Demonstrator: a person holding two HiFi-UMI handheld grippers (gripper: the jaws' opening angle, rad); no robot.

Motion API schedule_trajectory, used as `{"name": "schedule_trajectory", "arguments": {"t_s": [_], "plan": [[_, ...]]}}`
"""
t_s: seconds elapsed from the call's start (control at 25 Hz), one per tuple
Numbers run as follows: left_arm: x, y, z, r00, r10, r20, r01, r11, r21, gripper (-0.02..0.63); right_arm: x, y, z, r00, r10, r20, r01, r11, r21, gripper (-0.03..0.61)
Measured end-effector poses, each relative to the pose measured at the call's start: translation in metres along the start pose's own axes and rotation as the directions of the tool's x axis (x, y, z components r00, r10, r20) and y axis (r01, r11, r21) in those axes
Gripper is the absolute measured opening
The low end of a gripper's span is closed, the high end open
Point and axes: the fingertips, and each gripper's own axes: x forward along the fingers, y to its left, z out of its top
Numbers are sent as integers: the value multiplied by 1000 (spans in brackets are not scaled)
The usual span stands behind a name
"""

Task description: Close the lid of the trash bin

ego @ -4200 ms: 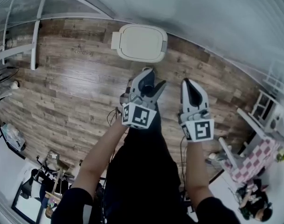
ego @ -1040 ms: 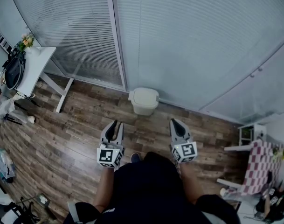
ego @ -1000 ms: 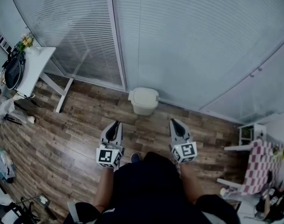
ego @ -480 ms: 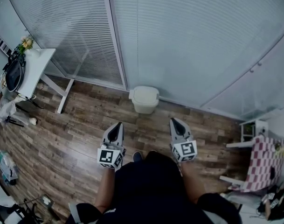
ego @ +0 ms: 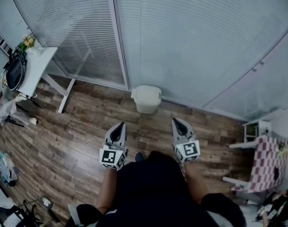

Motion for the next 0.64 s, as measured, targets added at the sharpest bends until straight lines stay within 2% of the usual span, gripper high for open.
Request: {"name": "schedule_trajectory", "arguments": {"t_s": [0.28,0.64], "plan": [[-3,5,-2,1000,4,1,-4,1000,-7,8,-2,8,-5,1000,14,-27,-15,998,-60,3],[1,1,-4,1000,-22,-6,22,999,-27,8,-2,8,1,1000,13,-13,-14,998,-56,3]]}}
